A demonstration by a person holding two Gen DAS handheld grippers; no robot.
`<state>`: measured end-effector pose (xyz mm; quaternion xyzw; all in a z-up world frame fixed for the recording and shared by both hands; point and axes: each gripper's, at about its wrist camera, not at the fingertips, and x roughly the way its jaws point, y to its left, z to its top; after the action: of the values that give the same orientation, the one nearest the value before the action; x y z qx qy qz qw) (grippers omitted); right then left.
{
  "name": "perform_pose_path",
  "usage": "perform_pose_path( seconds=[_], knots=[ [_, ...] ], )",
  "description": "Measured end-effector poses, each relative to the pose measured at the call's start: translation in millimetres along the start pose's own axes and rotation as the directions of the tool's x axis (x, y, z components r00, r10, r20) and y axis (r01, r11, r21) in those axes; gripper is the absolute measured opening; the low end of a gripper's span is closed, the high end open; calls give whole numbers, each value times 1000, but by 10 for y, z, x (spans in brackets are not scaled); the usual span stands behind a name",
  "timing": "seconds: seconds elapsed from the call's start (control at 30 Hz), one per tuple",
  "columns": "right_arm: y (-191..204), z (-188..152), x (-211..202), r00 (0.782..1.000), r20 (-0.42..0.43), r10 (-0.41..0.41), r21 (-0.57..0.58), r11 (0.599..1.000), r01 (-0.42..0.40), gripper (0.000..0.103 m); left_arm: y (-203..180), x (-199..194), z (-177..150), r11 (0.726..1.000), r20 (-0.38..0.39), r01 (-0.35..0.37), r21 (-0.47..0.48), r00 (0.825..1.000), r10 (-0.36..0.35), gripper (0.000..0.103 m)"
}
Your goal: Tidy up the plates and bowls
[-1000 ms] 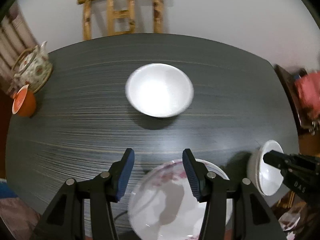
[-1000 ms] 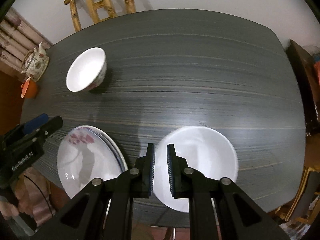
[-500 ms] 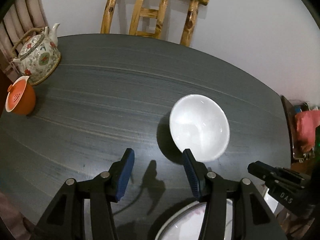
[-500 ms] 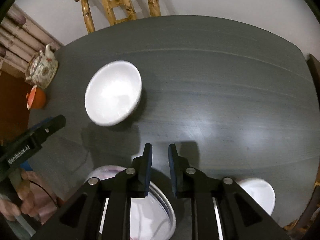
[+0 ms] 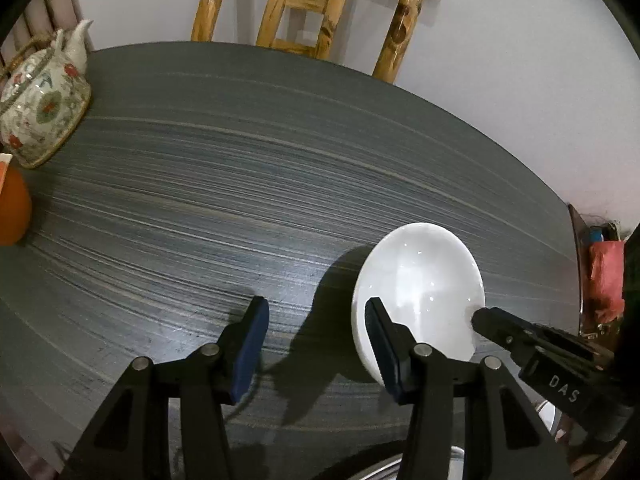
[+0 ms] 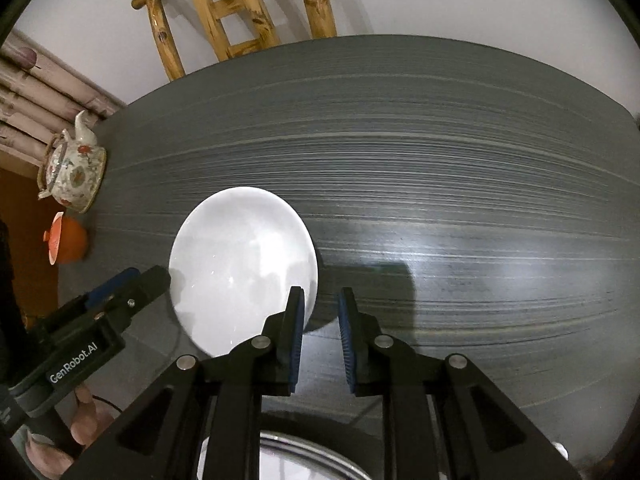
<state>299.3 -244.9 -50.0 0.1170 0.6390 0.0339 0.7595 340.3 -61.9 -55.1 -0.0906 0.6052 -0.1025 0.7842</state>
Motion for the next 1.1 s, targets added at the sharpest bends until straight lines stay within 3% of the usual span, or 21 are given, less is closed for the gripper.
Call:
perform_pose_path(
  seconds=[0.33, 0.4, 0.5, 0.57, 0.63, 1.1],
  knots=[
    [32, 47, 281, 999, -40, 9, -5, 1000, -9, 16, 37, 273, -50, 1000, -39, 4, -17, 999, -5, 50],
    [41, 40, 312, 999, -45, 8, -13, 1000, -9, 15, 47, 295, -77, 999, -41, 24, -22, 999, -25, 44],
    [45, 32, 325, 999, -44, 9, -17, 1000, -10, 13, 13, 289, -112, 998, -38, 60, -26, 997, -61, 26],
    [44, 29, 325, 999, -42, 11, -13, 1000, -12, 12, -51, 268, -136, 998, -35, 59, -8, 998, -59, 13],
    [59, 26, 315, 999, -37, 9, -16, 1000, -9, 11, -107, 264, -154, 999, -34, 45, 8, 998, -45, 6],
    [86, -62, 257, 999, -36, -23, -48, 999, 21, 9, -245, 222, -201, 999, -41, 27, 24, 999, -26, 4]
  ],
)
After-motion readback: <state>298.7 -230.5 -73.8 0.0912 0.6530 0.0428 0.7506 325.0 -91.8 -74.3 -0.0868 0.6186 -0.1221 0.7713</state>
